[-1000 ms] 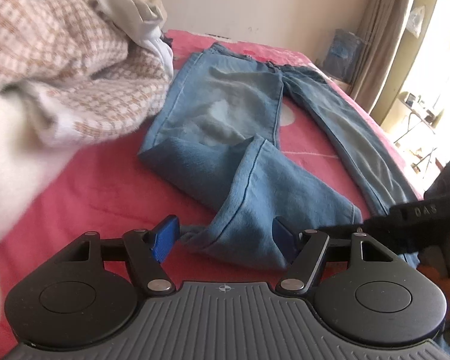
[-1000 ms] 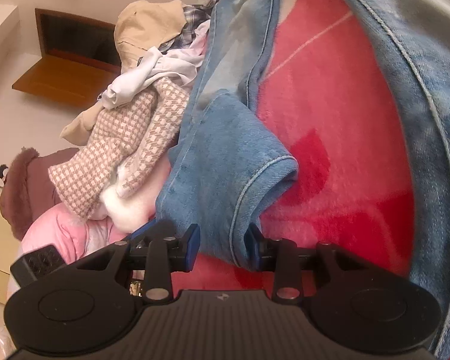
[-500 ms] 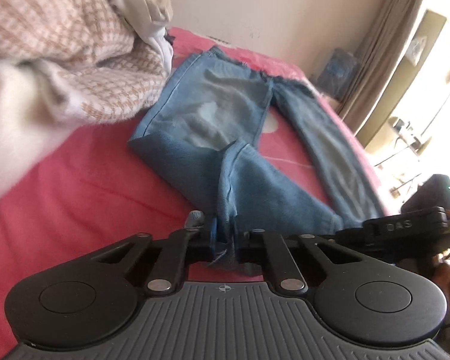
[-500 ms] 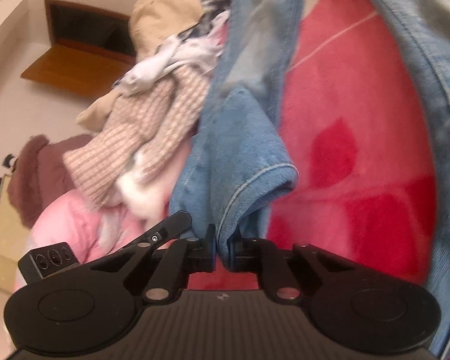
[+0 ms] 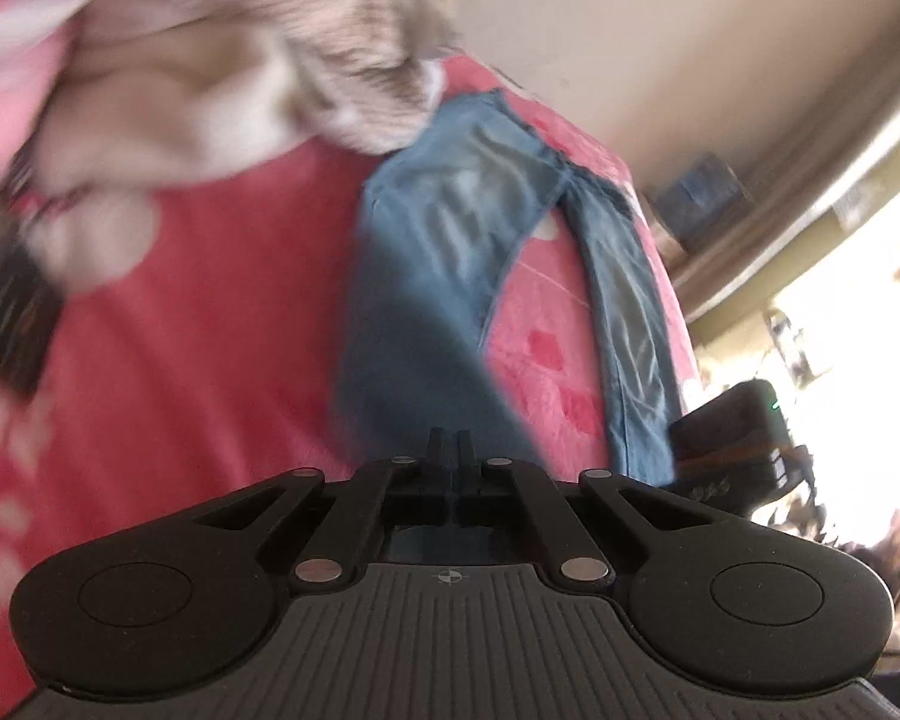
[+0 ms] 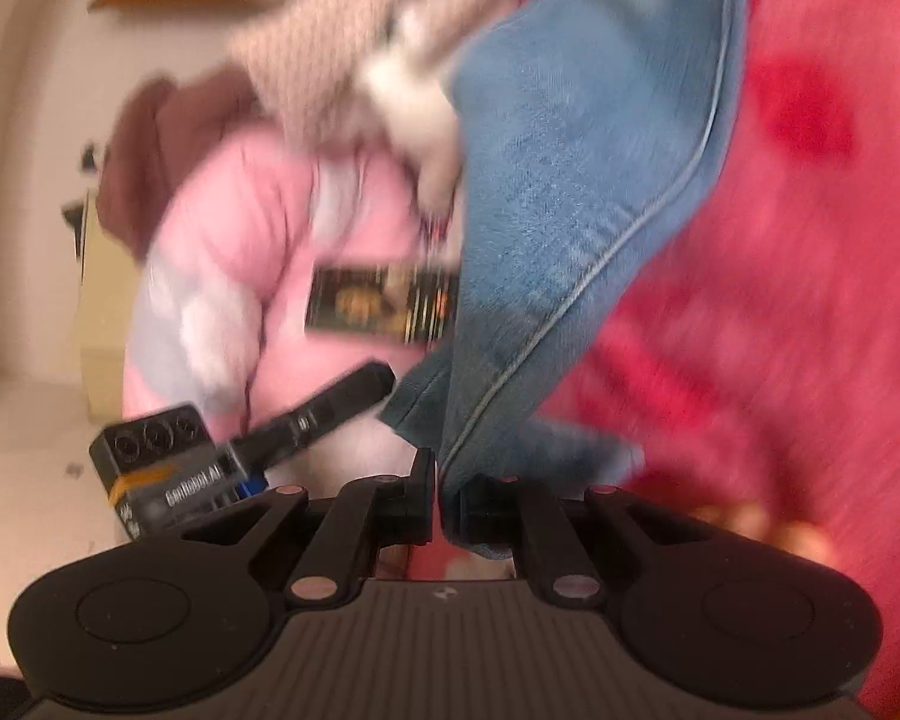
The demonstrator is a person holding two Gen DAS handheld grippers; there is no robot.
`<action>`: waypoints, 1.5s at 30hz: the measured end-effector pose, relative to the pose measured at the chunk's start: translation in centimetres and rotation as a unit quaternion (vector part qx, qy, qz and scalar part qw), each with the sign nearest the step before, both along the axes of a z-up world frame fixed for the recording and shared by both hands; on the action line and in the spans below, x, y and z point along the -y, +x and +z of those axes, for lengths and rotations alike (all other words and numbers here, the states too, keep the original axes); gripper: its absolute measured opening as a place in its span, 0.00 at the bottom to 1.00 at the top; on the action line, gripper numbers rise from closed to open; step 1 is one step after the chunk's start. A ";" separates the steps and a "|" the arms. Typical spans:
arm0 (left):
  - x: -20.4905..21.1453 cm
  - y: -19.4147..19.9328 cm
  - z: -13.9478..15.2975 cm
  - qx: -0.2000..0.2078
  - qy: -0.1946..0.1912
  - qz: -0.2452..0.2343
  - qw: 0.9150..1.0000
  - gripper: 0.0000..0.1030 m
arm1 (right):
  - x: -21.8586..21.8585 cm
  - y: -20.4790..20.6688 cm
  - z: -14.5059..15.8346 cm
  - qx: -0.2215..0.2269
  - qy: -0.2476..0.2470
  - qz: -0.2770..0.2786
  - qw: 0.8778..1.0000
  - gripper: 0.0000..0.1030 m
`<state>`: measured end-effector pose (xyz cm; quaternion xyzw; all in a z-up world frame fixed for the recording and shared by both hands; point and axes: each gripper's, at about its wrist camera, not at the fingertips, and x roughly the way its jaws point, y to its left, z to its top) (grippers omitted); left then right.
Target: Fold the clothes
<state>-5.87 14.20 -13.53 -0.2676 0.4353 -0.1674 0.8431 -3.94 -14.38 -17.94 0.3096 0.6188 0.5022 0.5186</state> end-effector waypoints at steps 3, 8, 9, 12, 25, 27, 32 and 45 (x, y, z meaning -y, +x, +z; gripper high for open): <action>-1.7 -2.1 -0.7 -0.020 -0.006 0.038 0.999 0.00 | -1.7 -0.9 -0.7 -0.005 -0.019 0.036 0.999 0.08; -3.2 -4.5 -2.8 -0.056 0.041 0.066 0.995 0.00 | -4.1 -1.9 -2.5 -0.027 -0.045 0.079 0.996 0.09; -3.3 -4.8 -3.3 -0.063 0.052 0.067 0.994 0.00 | -4.4 -2.0 -2.9 -0.022 -0.064 0.084 0.994 0.10; -3.0 -5.2 -4.6 -0.070 0.083 0.062 0.992 0.24 | -4.7 -2.6 -2.8 0.019 -0.110 0.095 0.989 0.16; -0.5 -5.5 -5.7 -0.011 0.160 0.028 0.987 0.04 | -5.3 -3.4 -1.3 0.091 -0.126 0.106 0.982 0.15; -0.7 -5.9 -4.9 -0.010 0.140 0.041 0.989 0.02 | -5.6 -3.6 -0.8 0.110 -0.119 0.116 0.980 0.09; -2.3 -6.9 -1.5 0.007 0.097 0.064 0.993 0.02 | -5.7 -3.4 1.2 0.118 -0.068 0.122 0.983 0.09; -4.8 -6.5 -5.4 -0.079 0.165 0.100 0.978 0.01 | -5.6 -4.4 2.0 0.197 -0.195 0.172 0.945 0.50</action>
